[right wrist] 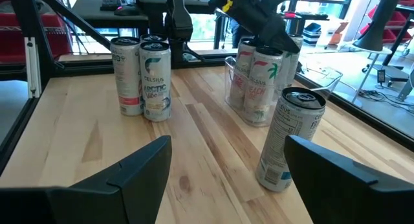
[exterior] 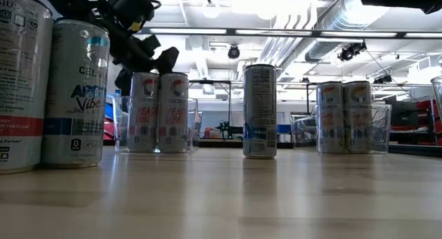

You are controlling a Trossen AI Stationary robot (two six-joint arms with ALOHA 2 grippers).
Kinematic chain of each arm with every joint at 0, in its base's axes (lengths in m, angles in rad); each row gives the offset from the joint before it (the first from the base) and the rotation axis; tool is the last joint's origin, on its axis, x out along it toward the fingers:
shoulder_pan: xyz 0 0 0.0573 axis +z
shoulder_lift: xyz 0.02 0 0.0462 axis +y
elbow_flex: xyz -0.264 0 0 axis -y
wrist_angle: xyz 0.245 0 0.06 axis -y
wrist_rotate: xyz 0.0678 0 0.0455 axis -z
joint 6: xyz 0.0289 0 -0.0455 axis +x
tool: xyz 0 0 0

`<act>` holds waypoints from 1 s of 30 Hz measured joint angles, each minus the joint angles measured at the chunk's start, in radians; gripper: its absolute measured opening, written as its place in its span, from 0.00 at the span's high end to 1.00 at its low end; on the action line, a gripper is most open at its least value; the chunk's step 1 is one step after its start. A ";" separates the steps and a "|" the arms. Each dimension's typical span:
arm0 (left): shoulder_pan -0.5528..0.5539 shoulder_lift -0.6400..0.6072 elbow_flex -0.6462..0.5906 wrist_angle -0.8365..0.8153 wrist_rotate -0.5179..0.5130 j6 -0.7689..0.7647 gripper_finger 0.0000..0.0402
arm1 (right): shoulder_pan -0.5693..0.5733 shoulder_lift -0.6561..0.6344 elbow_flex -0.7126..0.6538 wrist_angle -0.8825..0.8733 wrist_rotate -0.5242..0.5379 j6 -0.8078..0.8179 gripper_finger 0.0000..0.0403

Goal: Sort soda cans
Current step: Put the white-pink soda can into the top left transparent bin

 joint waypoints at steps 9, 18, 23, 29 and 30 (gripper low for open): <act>0.001 -0.086 -0.005 -0.110 -0.036 0.035 0.32 | 0.000 0.000 0.000 0.000 0.000 0.000 0.27; 0.000 -0.086 -0.004 -0.178 -0.019 0.000 0.32 | 0.000 0.000 0.000 -0.001 0.000 0.000 0.27; 0.003 -0.086 -0.003 -0.181 0.004 0.000 0.32 | 0.000 0.000 0.000 -0.001 0.000 0.000 0.27; 0.029 -0.086 -0.003 -0.192 0.034 0.003 0.32 | 0.000 0.000 0.000 -0.001 0.000 0.000 0.27; 0.034 -0.086 -0.003 -0.192 0.035 0.007 0.32 | 0.000 0.000 0.000 -0.001 0.000 0.000 0.27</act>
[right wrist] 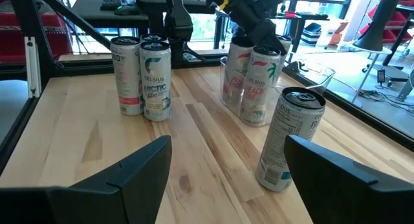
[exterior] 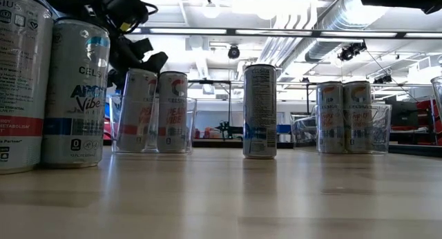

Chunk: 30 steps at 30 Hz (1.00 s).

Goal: Sort soda cans
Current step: Put the white-pink soda can into the top left transparent bin

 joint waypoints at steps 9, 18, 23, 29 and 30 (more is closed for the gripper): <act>0.066 -0.001 0.001 0.000 0.125 0.045 0.28 | 0.000 0.000 0.000 0.000 0.000 0.002 0.27; 0.082 -0.054 0.001 -0.022 0.187 0.057 0.28 | 0.000 0.000 0.000 0.000 -0.001 0.019 0.27; 0.082 -0.129 0.002 -0.105 0.187 0.070 0.27 | 0.000 0.000 0.000 0.000 -0.019 0.019 0.27; 0.082 -0.167 0.002 -0.162 0.186 0.091 0.27 | 0.000 0.000 0.000 -0.001 -0.021 0.019 0.27; 0.082 -0.167 0.002 -0.159 0.185 0.097 0.27 | 0.000 0.000 0.000 -0.003 -0.021 0.019 0.27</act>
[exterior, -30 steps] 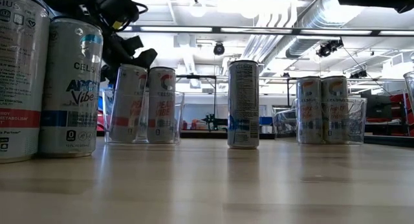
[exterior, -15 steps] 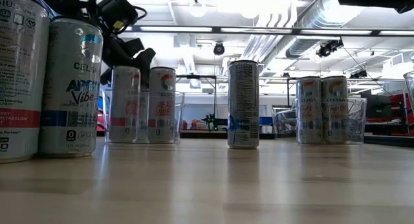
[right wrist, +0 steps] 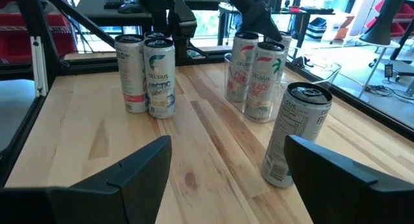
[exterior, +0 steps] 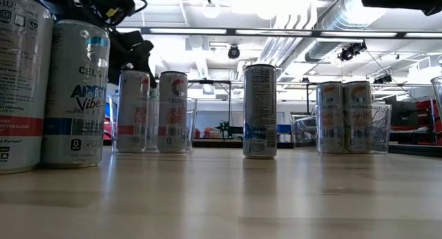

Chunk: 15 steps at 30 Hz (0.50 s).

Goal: Sort soda cans
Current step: Put the white-pink soda can into the top left transparent bin

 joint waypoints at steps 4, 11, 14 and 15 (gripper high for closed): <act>0.000 0.000 0.000 0.001 -0.003 0.013 0.27 | 0.000 0.000 0.000 -0.001 0.000 0.000 0.27; -0.027 -0.002 0.000 0.000 0.004 -0.010 0.34 | 0.000 0.000 0.000 -0.001 0.002 0.000 0.27; -0.057 -0.008 0.000 -0.012 0.017 -0.031 0.38 | 0.000 0.000 0.000 0.000 0.002 0.000 0.27; -0.064 -0.012 0.000 -0.018 0.017 -0.037 0.38 | 0.000 0.000 0.000 -0.001 0.002 0.000 0.27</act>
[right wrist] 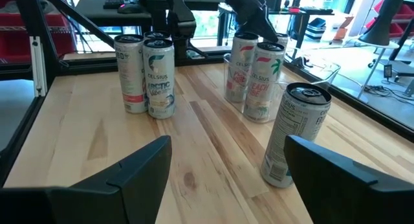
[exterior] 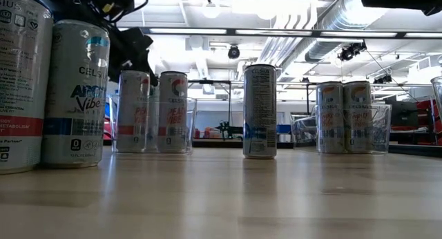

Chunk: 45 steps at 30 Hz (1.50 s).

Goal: Sort soda cans
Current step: Put the white-pink soda can into the top left transparent bin, then put the white-blue soda can into the bottom transparent bin

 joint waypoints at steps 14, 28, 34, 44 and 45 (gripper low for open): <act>-0.029 -0.036 0.000 -0.059 0.046 -0.037 0.30 | -0.004 0.000 0.000 -0.001 -0.004 0.000 0.27; 0.042 -0.080 0.061 -0.109 0.138 0.001 0.26 | -0.004 0.000 0.000 -0.007 -0.008 0.000 0.27; 0.020 -0.104 0.154 -0.201 0.140 0.039 0.26 | -0.004 0.000 0.000 -0.007 -0.007 0.003 0.27; -0.164 -0.110 0.239 -0.204 0.057 0.058 0.26 | -0.186 0.000 0.000 0.198 -0.277 -0.244 0.27; -0.193 -0.109 0.239 -0.206 0.039 0.053 0.26 | -0.212 0.000 0.000 0.226 -0.297 -0.276 0.27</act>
